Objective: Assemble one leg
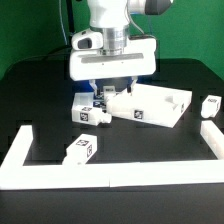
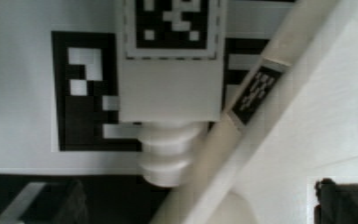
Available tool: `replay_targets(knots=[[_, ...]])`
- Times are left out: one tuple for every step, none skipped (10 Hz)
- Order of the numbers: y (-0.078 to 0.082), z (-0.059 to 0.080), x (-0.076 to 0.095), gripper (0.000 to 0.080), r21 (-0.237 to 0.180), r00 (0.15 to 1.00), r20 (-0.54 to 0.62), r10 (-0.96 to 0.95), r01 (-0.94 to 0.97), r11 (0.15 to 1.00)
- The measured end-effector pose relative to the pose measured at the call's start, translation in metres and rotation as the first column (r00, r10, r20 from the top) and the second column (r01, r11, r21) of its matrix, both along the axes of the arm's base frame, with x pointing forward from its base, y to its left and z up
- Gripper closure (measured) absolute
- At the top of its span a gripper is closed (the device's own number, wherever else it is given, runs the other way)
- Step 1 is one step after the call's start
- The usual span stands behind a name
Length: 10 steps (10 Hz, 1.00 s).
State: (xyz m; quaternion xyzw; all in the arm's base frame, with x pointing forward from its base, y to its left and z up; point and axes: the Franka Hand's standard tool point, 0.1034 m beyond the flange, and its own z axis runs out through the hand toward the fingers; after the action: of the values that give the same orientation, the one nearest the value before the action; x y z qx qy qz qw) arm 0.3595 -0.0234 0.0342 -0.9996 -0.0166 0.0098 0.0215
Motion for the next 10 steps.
replay_targets(knots=[[-0.002,0.001,0.002,0.015,-0.007,1.0,0.016,0.012,-0.012,1.0],[-0.002,0.001,0.003,0.015,-0.006,1.0,0.016,0.01,-0.01,1.0],[-0.002,0.001,0.003,0.015,-0.006,1.0,0.017,0.01,-0.01,1.0],[-0.002,0.001,0.003,0.015,-0.006,1.0,0.017,0.01,-0.01,1.0],[-0.001,0.0,0.003,0.015,-0.006,1.0,0.014,-0.013,0.013,1.0],[0.0,-0.003,0.003,0.015,-0.006,0.999,0.006,-0.047,0.047,0.999],[0.004,-0.009,0.004,0.015,-0.009,0.997,-0.001,-0.075,0.075,0.997],[0.005,-0.017,0.005,0.015,-0.011,0.996,-0.01,-0.088,0.088,0.996],[0.005,-0.023,0.009,0.015,-0.012,0.995,-0.015,-0.1,0.1,0.995],[0.005,-0.025,0.012,0.015,-0.012,0.994,-0.016,-0.105,0.105,0.994]])
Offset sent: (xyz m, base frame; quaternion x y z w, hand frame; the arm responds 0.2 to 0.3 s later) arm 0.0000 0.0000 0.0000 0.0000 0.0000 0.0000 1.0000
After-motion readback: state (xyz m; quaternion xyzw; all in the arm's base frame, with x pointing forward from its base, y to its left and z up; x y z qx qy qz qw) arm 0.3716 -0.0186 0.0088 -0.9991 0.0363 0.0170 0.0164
